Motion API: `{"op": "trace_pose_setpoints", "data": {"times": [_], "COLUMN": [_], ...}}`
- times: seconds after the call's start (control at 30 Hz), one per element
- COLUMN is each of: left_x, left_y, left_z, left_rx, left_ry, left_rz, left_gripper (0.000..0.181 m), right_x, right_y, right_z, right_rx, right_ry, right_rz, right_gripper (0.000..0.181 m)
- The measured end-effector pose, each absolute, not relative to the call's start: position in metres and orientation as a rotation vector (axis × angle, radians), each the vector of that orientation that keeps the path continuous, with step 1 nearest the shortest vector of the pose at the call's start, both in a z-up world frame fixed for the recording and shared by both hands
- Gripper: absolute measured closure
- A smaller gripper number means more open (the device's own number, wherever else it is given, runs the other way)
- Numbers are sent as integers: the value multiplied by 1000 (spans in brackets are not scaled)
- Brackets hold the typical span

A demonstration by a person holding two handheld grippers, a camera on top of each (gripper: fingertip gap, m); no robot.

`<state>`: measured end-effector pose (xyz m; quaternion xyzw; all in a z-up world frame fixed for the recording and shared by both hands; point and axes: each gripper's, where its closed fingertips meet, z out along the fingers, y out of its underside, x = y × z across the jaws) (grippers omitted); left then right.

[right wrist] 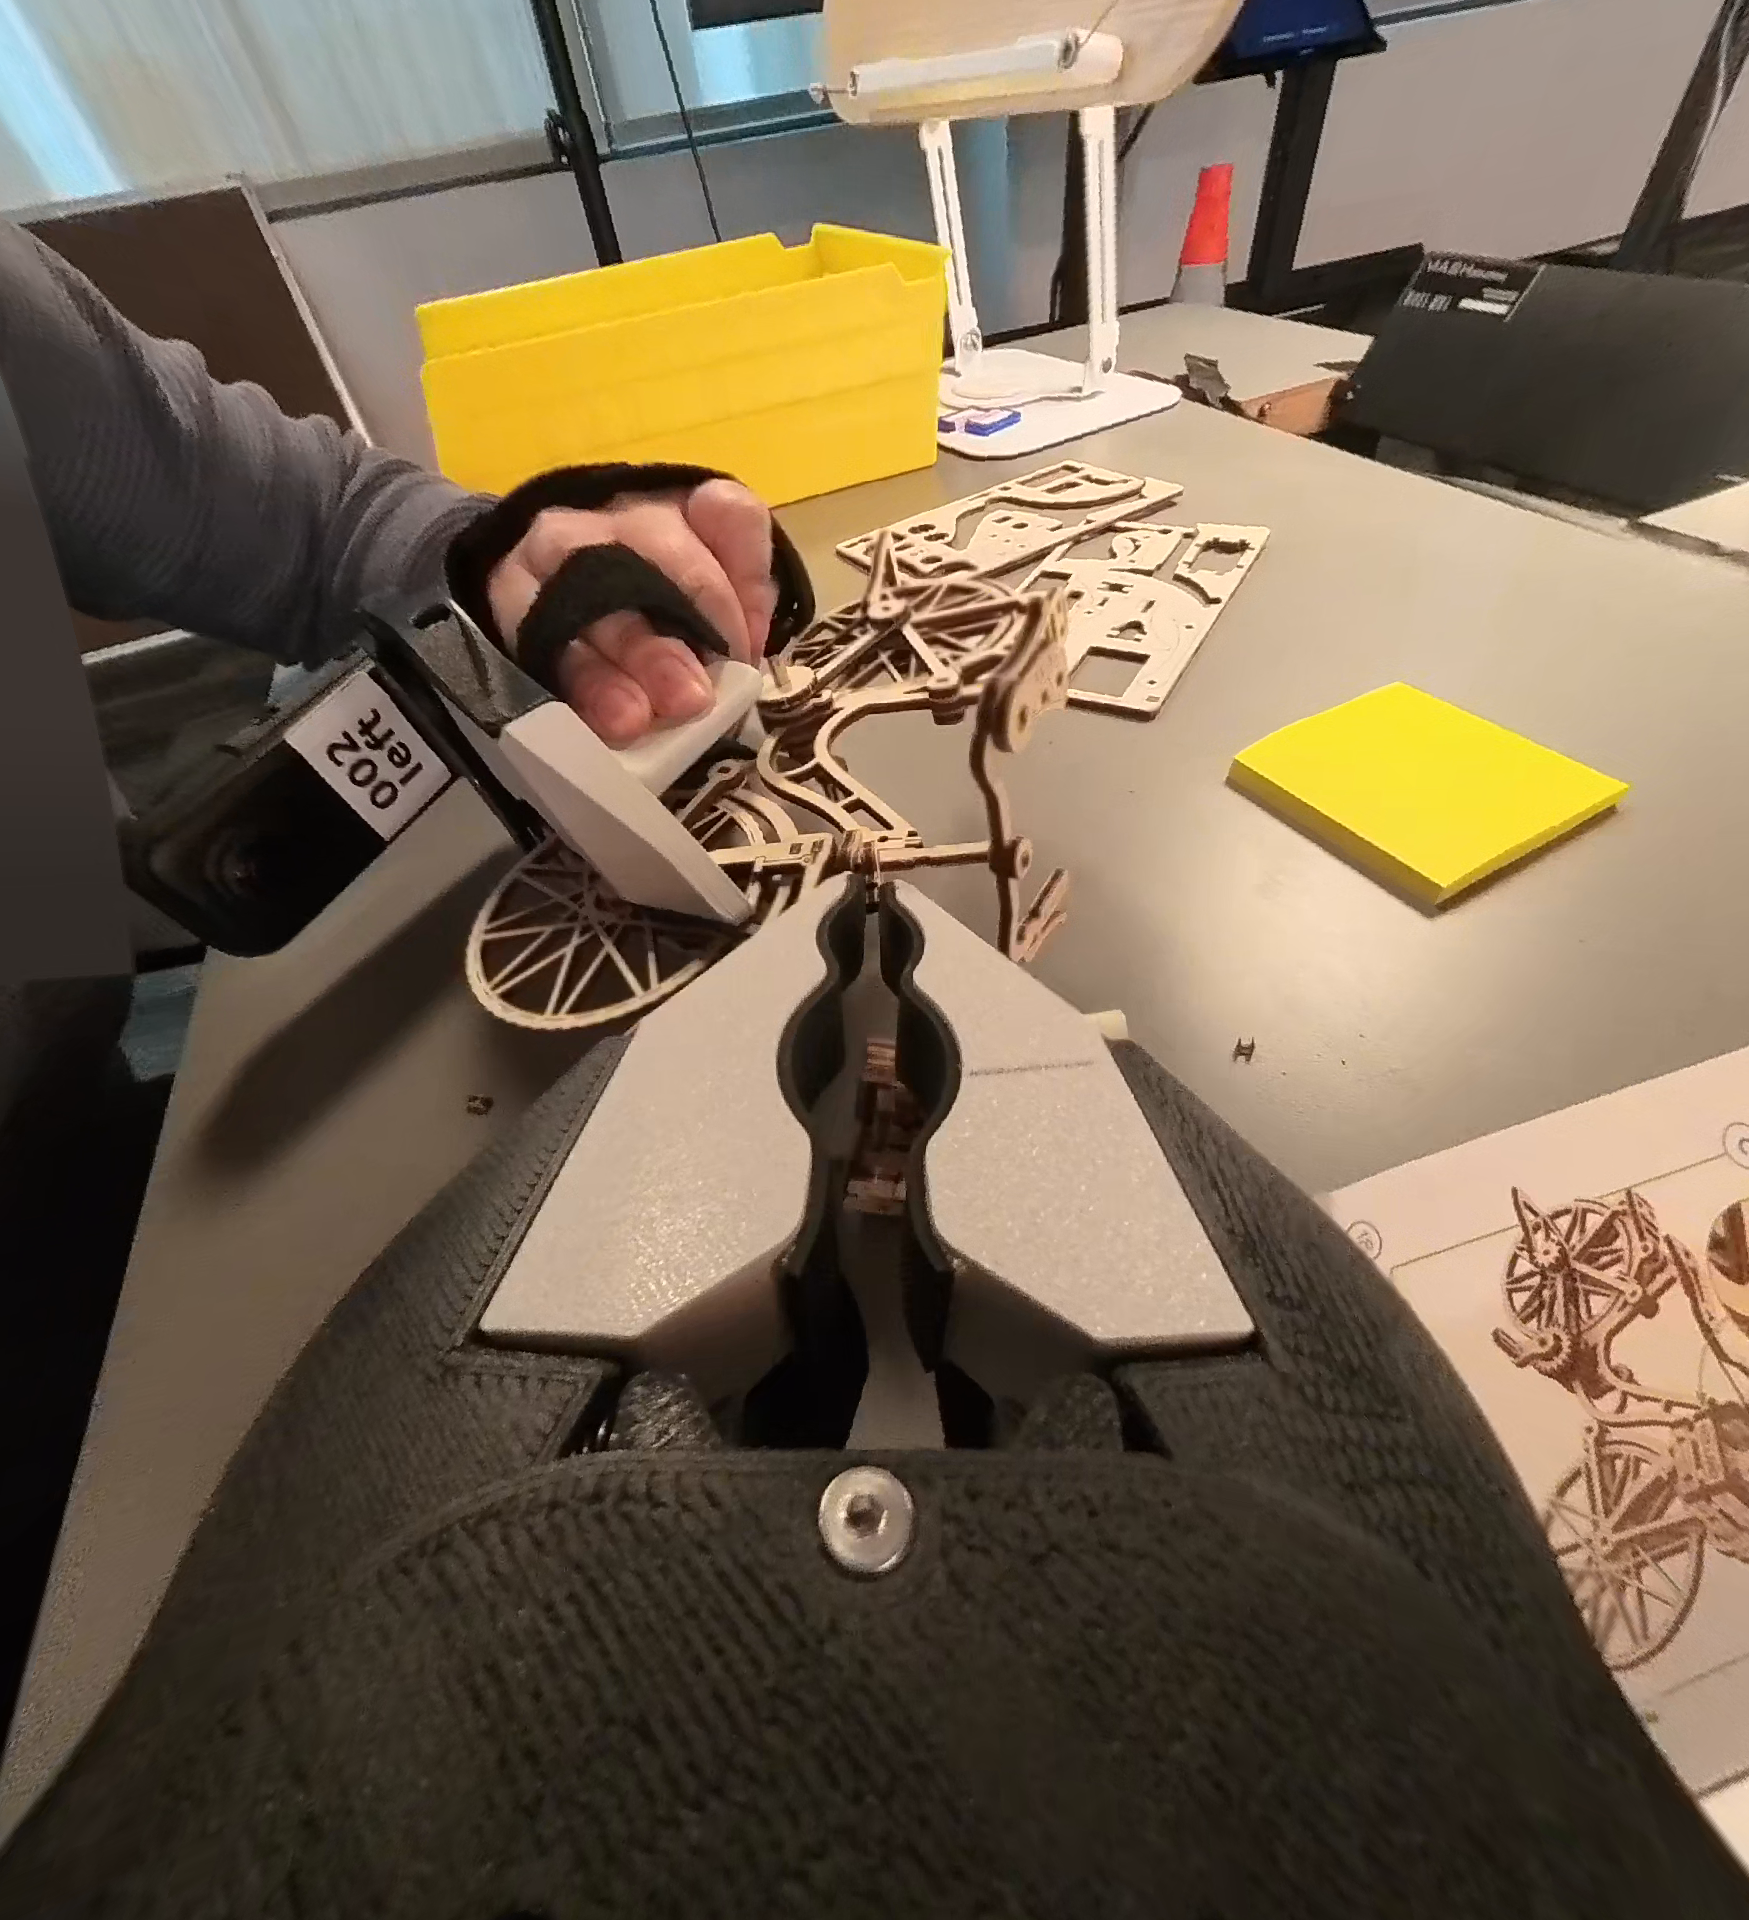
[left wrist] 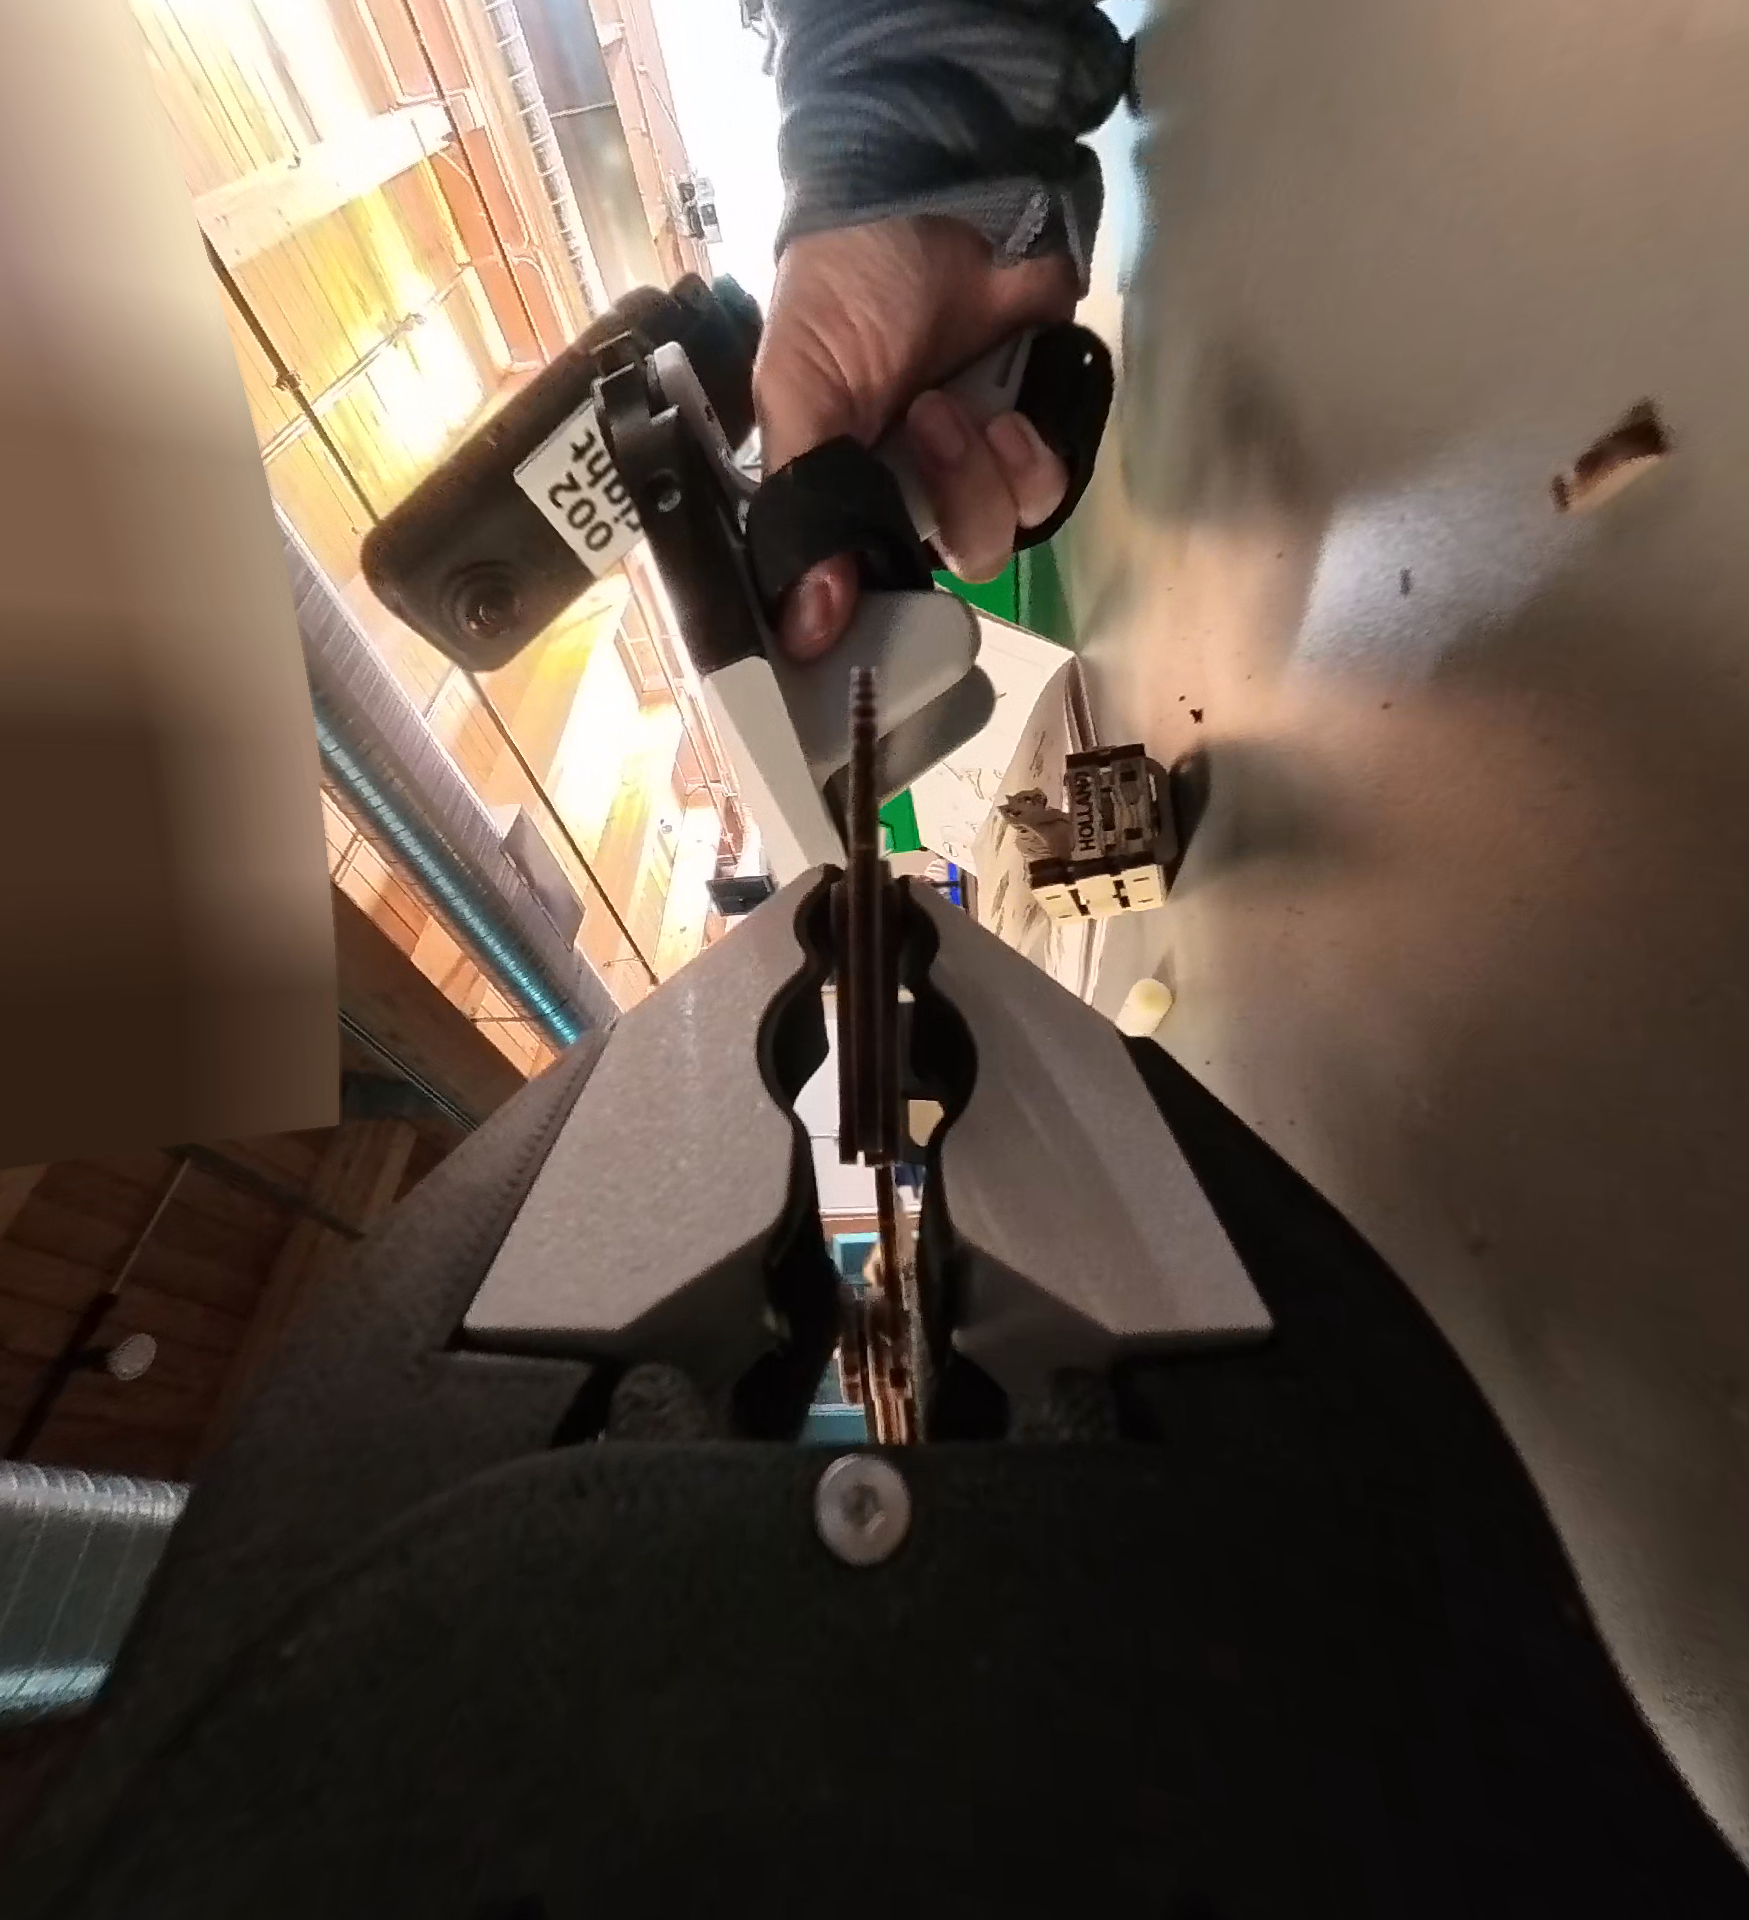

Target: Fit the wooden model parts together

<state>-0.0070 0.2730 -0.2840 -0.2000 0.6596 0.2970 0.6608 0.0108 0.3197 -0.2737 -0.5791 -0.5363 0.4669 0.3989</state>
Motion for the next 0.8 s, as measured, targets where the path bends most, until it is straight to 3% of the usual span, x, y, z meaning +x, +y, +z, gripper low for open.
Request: {"op": "trace_pose_setpoints", "data": {"times": [0.8], "left_x": [-9], "left_y": [269], "left_z": [-284], "left_rx": [-447], "left_ry": [1476], "left_rz": [675], "left_gripper": [174], "right_x": [12], "right_y": [321], "right_z": [-269], "right_rx": [-1508], "right_ry": [-1291], "right_rz": [1350], "right_gripper": [181]}}
